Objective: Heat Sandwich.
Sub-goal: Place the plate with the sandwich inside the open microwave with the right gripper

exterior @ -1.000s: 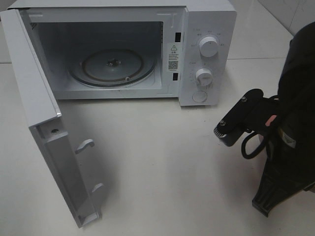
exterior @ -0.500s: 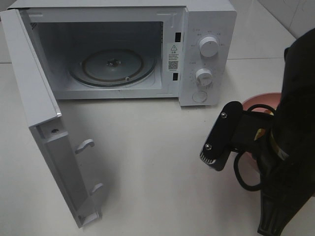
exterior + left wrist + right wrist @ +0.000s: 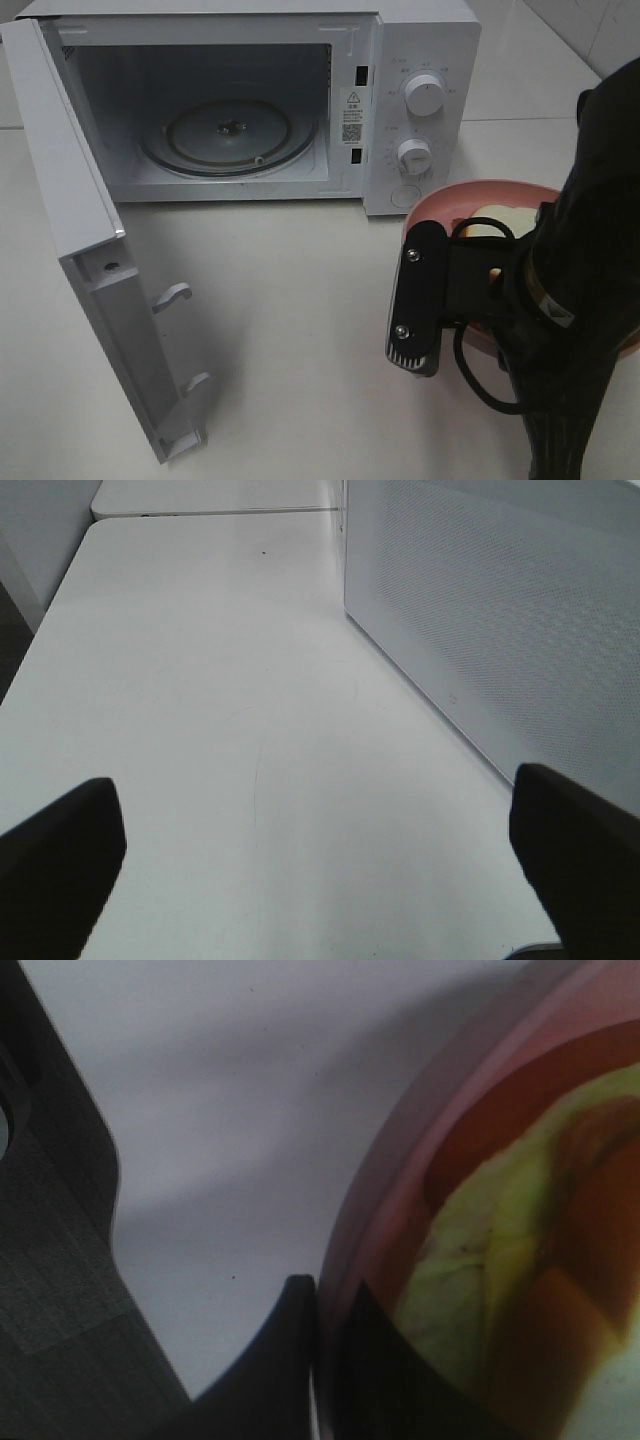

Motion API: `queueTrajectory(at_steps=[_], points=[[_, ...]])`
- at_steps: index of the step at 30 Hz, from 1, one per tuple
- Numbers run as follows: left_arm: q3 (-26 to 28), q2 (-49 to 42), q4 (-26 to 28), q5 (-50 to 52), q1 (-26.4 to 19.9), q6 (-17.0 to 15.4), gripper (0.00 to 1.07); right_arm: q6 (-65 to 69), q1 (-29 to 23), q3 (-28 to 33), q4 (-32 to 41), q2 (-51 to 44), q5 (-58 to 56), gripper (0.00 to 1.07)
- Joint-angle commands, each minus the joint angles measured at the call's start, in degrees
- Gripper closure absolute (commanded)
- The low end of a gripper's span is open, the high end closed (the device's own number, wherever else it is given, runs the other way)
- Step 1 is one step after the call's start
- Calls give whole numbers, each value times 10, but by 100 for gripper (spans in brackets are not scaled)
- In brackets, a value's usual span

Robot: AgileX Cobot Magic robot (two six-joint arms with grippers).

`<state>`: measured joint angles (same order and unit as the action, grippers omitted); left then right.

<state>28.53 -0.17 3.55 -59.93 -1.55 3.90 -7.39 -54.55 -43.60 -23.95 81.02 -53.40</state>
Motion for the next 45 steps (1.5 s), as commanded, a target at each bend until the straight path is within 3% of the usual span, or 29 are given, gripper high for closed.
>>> queueTrajectory(at_steps=[1,13,25,45], points=[[-2,-15,-1,6,4,0,7,-45,-2,2,-14,-5,20,107],[-2,-15,-1,6,4,0,7,-183,-2,2,-16,-5,68,106],[-2,-15,-1,6,4,0,7,-226,0,2,-20,-5,93,104],[-2,-15,-1,6,4,0,7,-592,102,2,115,-5,197,104]])
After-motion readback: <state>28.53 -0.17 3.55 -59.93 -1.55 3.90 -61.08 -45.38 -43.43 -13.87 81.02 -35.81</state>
